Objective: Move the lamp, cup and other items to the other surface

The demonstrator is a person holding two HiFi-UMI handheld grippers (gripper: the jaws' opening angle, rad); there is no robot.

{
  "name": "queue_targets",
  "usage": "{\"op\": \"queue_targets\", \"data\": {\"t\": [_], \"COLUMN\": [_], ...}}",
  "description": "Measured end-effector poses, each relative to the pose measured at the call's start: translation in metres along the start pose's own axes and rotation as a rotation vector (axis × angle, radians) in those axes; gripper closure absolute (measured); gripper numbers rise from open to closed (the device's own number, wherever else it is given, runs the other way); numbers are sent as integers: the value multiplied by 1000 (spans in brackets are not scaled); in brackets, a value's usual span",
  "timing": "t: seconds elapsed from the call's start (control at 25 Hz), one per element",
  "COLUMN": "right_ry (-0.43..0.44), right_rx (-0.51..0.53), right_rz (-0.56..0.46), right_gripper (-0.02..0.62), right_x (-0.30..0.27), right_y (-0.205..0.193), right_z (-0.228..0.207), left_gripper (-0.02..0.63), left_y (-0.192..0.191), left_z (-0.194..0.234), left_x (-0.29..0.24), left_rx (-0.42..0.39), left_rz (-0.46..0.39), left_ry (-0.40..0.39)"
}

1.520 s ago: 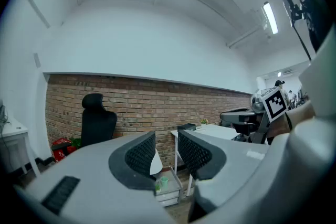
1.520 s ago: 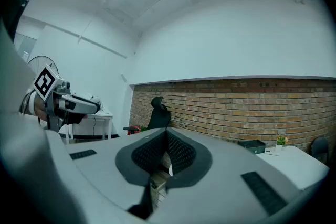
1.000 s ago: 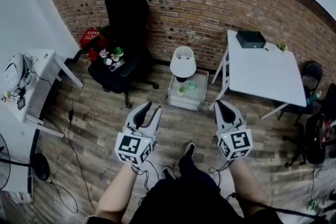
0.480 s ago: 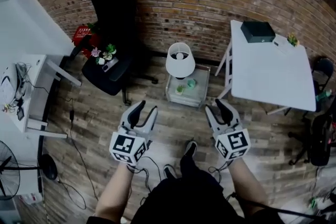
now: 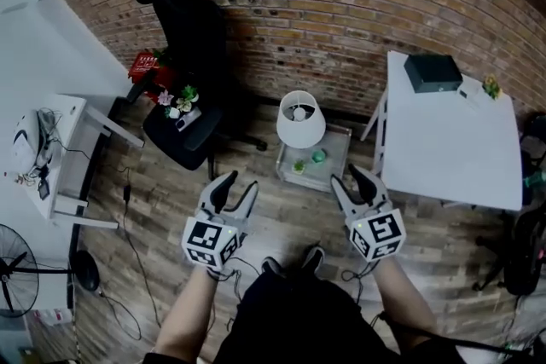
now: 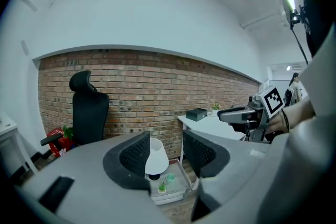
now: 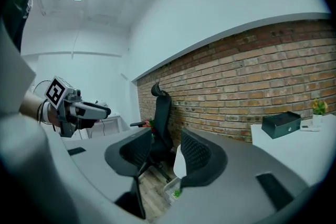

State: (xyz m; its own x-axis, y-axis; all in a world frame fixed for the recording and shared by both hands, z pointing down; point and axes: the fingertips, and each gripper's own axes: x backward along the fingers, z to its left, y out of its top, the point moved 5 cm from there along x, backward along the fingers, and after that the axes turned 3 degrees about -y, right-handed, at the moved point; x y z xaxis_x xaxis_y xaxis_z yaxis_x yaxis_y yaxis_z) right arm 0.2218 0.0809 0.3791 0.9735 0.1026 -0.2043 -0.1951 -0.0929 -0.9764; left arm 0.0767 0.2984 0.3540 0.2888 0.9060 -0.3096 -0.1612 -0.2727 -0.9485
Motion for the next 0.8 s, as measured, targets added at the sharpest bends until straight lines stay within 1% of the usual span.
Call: {"op": "queue_targets", "data": {"t": [0.2,0.32,0.44,0.64,0.8], "right_ry": [-6,-8,-22,-103,-167], "right_rx": [-6,-7,-27,-71,-74], "right_rz": [13,31,50,79,105], "right_gripper": [417,419,433,433,433], "right_x": [-22,-38,-55,-101,-144], "right_y": [2,1,-2,0,14], "right_z": [-11,-15,-25,-50,-58], "left_gripper": [414,414,414,414,414], "left_y": [1,-4,-10,-13,-7], "left_z": [21,38,59,108,153], "left_x": [-17,-33,-58,-114,-158], "left_rx": [-4,15,49,93,87], "left_rz": [9,23,24,33,53], "left_ry": [-1,-21,-61,-141,-219]}}
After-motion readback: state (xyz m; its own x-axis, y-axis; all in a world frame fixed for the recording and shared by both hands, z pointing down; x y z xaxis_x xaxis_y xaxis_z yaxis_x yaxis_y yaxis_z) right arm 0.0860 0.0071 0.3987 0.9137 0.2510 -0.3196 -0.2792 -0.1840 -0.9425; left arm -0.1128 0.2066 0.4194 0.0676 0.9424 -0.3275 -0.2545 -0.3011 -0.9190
